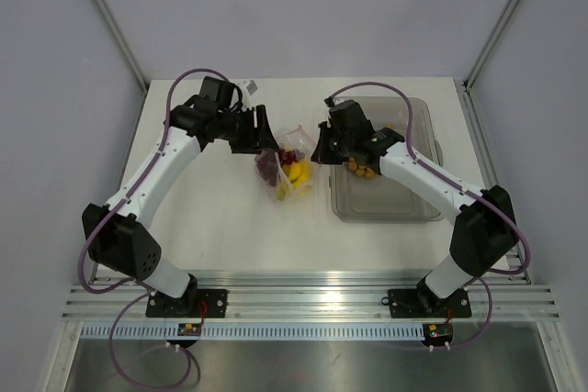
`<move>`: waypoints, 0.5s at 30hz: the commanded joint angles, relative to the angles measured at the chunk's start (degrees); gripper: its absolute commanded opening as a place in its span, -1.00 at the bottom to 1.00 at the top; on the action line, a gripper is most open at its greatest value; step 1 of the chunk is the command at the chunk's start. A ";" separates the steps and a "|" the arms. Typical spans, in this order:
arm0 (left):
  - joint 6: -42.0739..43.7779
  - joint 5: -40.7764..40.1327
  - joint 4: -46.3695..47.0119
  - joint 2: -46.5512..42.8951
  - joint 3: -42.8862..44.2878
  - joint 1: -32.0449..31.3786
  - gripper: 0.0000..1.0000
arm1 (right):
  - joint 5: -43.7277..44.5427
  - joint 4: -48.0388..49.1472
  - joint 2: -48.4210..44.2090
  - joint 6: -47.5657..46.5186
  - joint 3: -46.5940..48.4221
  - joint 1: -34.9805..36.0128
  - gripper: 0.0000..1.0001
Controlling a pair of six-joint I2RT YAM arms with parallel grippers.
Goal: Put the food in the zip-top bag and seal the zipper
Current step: Adjust the zipper food storage bag at the center of the board.
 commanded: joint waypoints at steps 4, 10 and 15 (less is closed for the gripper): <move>0.24 -2.89 1.45 -5.76 0.93 -0.51 0.24 | -1.04 3.19 -2.01 1.65 3.11 -0.35 -1.00; -2.13 -12.79 -0.21 -8.05 0.92 -6.22 0.18 | -1.13 3.01 -2.10 2.00 3.64 -0.35 -1.00; -10.90 -30.47 0.92 -10.86 -0.74 -15.79 0.25 | -1.22 3.19 -2.27 2.09 3.82 -0.35 -1.00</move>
